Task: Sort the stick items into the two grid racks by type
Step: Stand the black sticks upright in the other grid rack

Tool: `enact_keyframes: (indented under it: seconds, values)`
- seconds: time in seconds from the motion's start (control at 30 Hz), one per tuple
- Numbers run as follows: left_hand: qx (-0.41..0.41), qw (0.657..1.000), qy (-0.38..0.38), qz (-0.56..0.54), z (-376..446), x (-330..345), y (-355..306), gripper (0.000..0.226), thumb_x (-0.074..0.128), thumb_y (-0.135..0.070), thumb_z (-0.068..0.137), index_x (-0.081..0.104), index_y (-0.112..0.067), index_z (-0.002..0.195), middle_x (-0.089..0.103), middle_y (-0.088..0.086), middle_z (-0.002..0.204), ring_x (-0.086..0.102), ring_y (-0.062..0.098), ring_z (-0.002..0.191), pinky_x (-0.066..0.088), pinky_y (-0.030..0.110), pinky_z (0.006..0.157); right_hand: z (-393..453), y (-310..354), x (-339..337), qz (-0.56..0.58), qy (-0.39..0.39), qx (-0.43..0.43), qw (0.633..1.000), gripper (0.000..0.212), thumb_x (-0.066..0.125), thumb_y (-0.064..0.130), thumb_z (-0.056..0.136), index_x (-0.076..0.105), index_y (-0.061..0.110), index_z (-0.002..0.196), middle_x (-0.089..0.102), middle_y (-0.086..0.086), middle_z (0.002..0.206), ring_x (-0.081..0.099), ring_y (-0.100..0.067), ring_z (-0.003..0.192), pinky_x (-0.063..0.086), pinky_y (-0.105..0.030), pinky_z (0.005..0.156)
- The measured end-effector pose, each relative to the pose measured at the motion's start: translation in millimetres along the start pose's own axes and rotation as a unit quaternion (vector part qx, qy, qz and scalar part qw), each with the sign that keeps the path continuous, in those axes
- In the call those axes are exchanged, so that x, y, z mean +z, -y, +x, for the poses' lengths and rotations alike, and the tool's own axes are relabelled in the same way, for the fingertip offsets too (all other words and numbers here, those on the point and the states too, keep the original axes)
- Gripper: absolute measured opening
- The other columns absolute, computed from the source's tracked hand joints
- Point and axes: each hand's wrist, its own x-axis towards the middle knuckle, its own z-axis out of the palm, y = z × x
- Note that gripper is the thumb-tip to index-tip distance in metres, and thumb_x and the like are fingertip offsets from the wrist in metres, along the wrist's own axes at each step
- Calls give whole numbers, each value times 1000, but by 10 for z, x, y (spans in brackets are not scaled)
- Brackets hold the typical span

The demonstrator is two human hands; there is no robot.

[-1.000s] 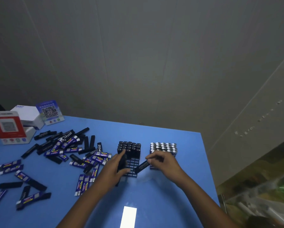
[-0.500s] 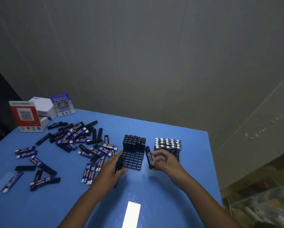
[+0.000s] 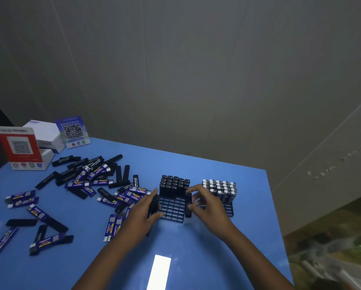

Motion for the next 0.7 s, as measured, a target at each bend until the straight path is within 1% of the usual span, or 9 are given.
enact_keyframes:
  seconds: [0.07,0.13,0.23,0.33,0.4,0.47,0.57,0.63,0.7]
  values:
    - [2,1000,4,-1,64,-27,50,73,69,-23,90,30,-24,151,54,4,136,47,16,128,34,25,109,67,-16,38,-15,-30,-5,999,30,72,9,88,61,34,101,67,5,83,65,-8,79,50,-19,74]
    - [1,1000,9,2,122,-52,95,74,69,-26,90,29,-28,152,54,4,137,49,18,127,38,33,111,131,-37,65,-34,-46,-7,998,24,74,11,87,62,29,96,69,9,82,65,-5,82,47,-13,71]
    - [-5,1000,14,-5,178,-82,141,75,69,-28,89,28,-29,152,54,3,137,49,18,128,39,39,111,227,-89,99,-76,-58,-24,995,17,76,16,86,64,26,91,64,14,82,61,-5,81,44,-13,68]
    - [-3,1000,16,-12,218,-95,179,74,70,-26,89,28,-28,151,54,3,137,49,17,127,39,37,111,326,-139,109,-95,-50,-12,994,14,74,20,88,64,28,92,54,10,70,52,-6,65,40,-15,61]
    - [-8,1000,16,-16,237,-103,202,74,69,-24,90,28,-27,152,54,3,137,49,16,128,38,36,112,387,-173,117,-115,-26,0,993,13,72,18,90,62,26,92,56,8,65,52,-5,60,40,-14,58]
    - [-14,1000,17,-22,254,-107,229,74,69,-24,90,28,-26,152,54,3,137,49,16,127,38,35,112,440,-194,136,-147,-8,2,989,15,70,16,89,61,28,90,60,7,69,56,-5,64,41,-13,60]
    - [-17,999,18,-24,275,-94,275,75,69,-24,90,27,-27,152,53,3,139,48,16,129,38,37,113,512,-221,155,-208,1,-12,978,15,71,20,87,59,29,87,58,9,77,55,-4,74,40,-16,65]
    - [-19,999,17,-20,293,-76,301,75,69,-25,90,28,-27,152,52,4,140,47,17,131,37,39,113,547,-243,159,-238,4,-29,971,13,68,18,89,59,28,89,55,10,82,52,-3,79,38,-19,67]
    - [-22,999,16,-18,306,-53,311,75,69,-26,90,27,-27,152,52,4,141,46,17,131,37,39,113,572,-268,161,-257,6,-37,966,15,64,14,91,60,27,95,52,10,88,50,-6,83,36,-19,69]
